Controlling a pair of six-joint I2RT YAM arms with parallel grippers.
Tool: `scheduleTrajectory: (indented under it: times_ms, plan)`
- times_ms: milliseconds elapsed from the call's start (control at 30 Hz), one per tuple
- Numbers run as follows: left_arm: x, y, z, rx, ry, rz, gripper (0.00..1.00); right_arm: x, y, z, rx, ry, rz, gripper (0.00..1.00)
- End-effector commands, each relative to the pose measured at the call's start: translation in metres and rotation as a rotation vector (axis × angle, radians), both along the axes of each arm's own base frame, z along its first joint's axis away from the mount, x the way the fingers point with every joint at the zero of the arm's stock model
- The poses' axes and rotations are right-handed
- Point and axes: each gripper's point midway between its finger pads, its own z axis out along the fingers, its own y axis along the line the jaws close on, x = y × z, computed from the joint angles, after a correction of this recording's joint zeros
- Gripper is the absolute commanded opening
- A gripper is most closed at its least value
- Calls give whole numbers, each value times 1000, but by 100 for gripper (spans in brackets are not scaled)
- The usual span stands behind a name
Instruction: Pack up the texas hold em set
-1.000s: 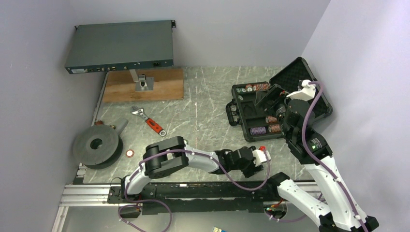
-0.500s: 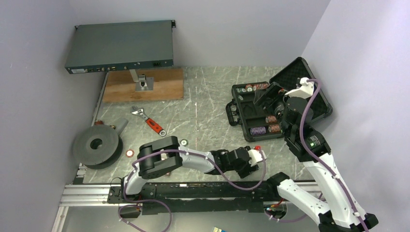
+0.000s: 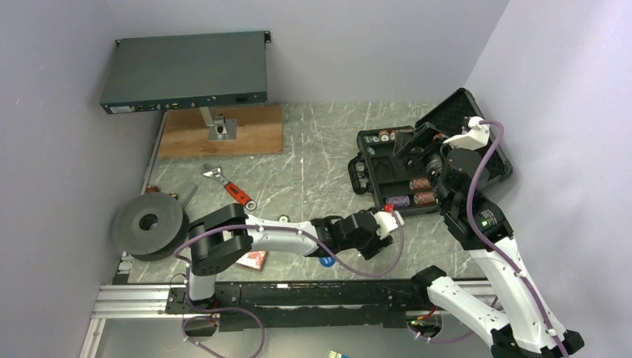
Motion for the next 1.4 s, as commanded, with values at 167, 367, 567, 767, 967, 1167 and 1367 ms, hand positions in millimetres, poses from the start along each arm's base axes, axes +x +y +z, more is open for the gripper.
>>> scheduleTrajectory:
  times_ms: [167, 367, 567, 767, 967, 1167, 1367]
  plan:
    - [54, -2, 63, -129, -15, 90, 26, -5, 2, 31, 45, -89, 24, 94]
    - [87, 0, 78, -157, -21, 122, 26, -6, 5, 28, 58, -86, 37, 94]
    - [113, -3, 82, -163, -31, 138, 26, -6, 7, 22, 64, -76, 43, 94]
    - [139, -13, 85, -200, -12, 147, 25, -6, 6, 18, 63, -73, 39, 94]
    - [160, -34, 88, -258, 9, 132, 26, -7, 7, 13, 64, -62, 46, 94]
    - [174, -50, 83, -258, 6, 111, 26, -8, 5, 8, 53, -55, 41, 94]
    - [166, -63, 77, -284, 52, 34, 27, -6, 7, 2, 47, -44, 45, 95]
